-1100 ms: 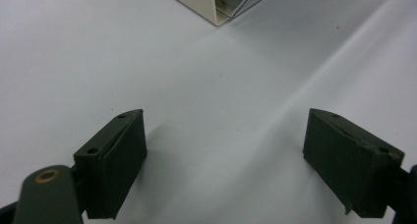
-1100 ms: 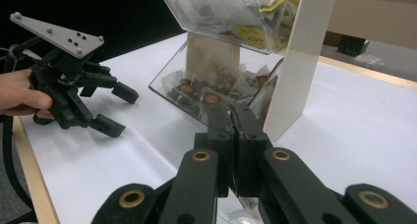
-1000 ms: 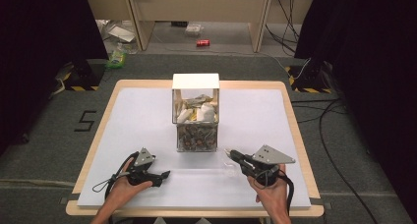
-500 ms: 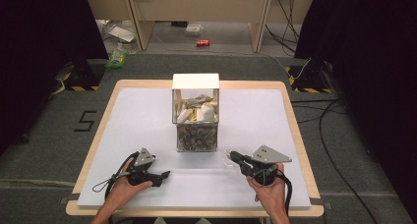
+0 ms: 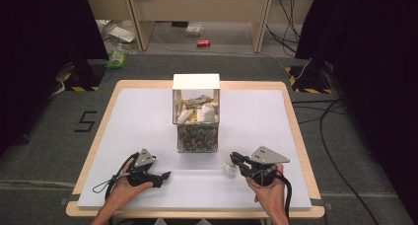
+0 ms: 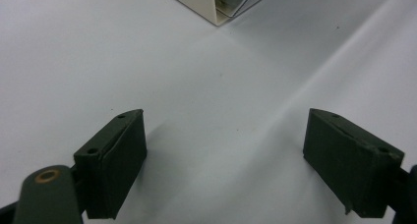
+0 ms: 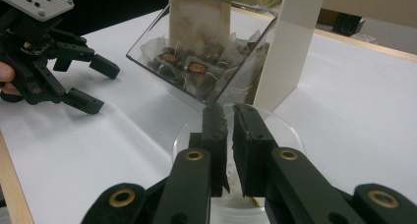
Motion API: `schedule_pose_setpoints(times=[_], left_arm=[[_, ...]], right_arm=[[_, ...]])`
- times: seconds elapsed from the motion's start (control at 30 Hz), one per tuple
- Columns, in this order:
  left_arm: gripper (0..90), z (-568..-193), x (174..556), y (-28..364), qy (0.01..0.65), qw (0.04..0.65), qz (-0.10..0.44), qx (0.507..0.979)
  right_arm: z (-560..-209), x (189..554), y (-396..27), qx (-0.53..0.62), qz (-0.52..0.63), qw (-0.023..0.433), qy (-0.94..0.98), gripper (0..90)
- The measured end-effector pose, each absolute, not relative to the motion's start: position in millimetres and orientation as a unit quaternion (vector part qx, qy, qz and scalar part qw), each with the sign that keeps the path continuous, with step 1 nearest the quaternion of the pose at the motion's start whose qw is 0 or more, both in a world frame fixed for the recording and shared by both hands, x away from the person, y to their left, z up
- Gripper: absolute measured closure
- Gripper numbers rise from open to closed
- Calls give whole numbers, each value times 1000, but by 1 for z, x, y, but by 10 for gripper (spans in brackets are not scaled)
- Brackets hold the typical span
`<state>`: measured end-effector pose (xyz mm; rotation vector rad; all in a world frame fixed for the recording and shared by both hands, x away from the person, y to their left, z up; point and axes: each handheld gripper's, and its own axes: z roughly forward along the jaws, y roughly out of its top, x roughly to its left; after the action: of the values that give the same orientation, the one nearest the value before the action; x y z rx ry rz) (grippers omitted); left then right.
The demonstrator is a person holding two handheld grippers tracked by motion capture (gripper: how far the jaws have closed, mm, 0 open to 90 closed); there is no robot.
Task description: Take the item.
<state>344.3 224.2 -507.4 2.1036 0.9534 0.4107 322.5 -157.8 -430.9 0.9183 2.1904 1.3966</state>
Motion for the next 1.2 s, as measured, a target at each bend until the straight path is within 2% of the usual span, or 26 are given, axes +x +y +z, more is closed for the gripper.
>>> schedule_pose_setpoints(times=[0.37, 0.63, 0.67, 0.7, 0.73, 1.03, 1.2], left_arm=[[155, -507, 344, 224, 375, 388, 161, 827], [155, -507, 344, 224, 375, 388, 161, 827], [155, -507, 344, 224, 375, 388, 161, 827], [155, -507, 344, 224, 375, 388, 161, 827], [156, -507, 344, 224, 375, 388, 161, 827], [156, -507, 344, 224, 375, 388, 161, 826], [155, -507, 344, 224, 375, 388, 161, 827]], right_arm=[[-426, 322, -163, 335, 500, 204, 772, 756], [-425, 324, -168, 359, 496, 206, 763, 569], [-425, 325, -170, 368, 495, 208, 759, 506], [-425, 325, -170, 368, 495, 208, 759, 506], [-426, 326, -172, 375, 493, 204, 758, 456], [-425, 326, -184, 397, 496, 209, 743, 329], [-425, 325, -189, 407, 497, 208, 738, 307]])
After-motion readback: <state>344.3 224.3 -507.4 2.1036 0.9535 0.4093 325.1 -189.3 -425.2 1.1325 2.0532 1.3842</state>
